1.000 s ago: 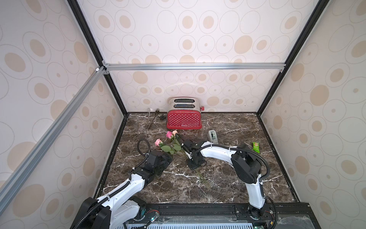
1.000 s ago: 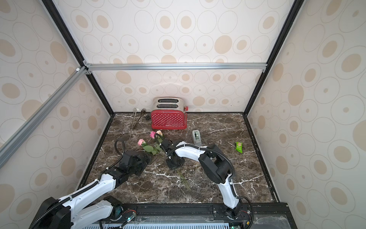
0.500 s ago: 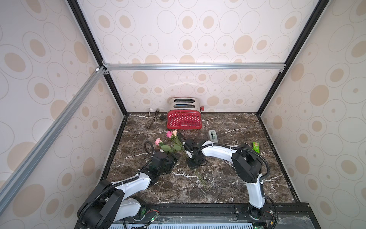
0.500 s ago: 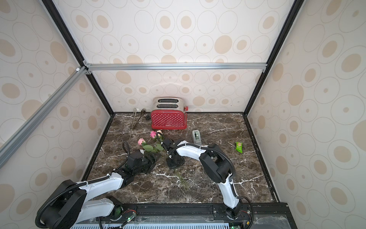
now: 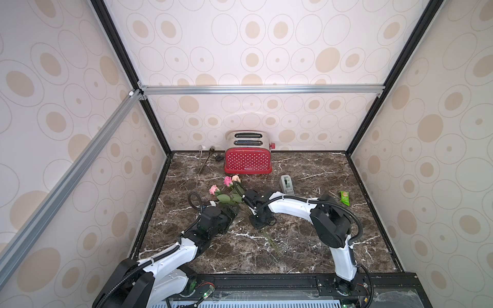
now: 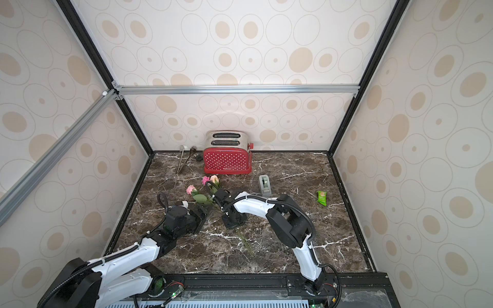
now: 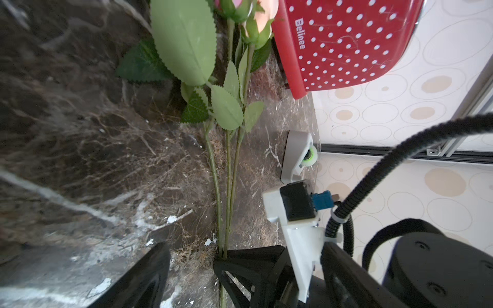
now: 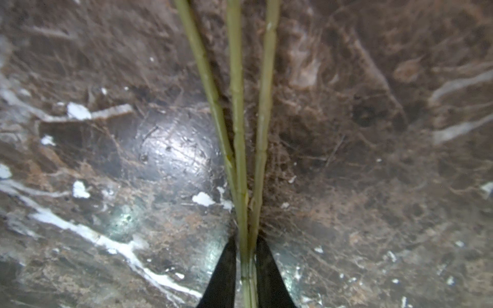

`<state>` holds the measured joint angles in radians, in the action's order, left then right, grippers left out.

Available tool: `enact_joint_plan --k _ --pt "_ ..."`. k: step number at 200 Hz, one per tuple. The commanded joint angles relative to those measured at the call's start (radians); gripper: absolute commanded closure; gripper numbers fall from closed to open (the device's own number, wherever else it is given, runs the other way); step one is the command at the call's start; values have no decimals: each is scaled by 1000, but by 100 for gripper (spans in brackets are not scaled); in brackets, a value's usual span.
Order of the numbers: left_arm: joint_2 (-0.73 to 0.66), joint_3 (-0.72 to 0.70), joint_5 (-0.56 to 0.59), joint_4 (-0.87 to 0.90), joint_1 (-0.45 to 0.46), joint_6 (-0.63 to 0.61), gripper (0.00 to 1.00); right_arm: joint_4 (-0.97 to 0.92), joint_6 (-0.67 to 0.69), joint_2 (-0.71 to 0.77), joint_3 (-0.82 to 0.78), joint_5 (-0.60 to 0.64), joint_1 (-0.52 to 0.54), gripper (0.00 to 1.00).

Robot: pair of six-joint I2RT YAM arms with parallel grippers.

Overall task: Wrap bouquets with tape
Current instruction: Pick up the unwrapped bouquet from the center of the board.

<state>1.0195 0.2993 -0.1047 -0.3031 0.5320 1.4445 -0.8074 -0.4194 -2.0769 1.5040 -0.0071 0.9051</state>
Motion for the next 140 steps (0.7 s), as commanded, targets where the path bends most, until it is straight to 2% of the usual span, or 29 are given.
enact_joint_plan --k 1,27,42,52,88,118,140 --pt "-44 -18 51 74 0 22 10 -58 2 -71 -8 51 10 84" --pt "-63 -36 47 69 0 37 10 -57 -3 -89 -5 46 22 91" --pt "-61 -47 39 49 0 51 10 -46 -13 -86 -13 34 22 100" --pt "-54 -59 30 29 2 63 10 -40 -18 -83 -17 28 22 100" --pt "48 -111 -27 -235 12 131 11 -20 -28 -63 -16 -10 22 100" --pt "188 -113 -51 -438 29 157 22 -1 -38 -45 -21 -38 17 100" --pt "263 -77 -50 -485 39 141 30 15 -45 -32 -31 -73 13 100"
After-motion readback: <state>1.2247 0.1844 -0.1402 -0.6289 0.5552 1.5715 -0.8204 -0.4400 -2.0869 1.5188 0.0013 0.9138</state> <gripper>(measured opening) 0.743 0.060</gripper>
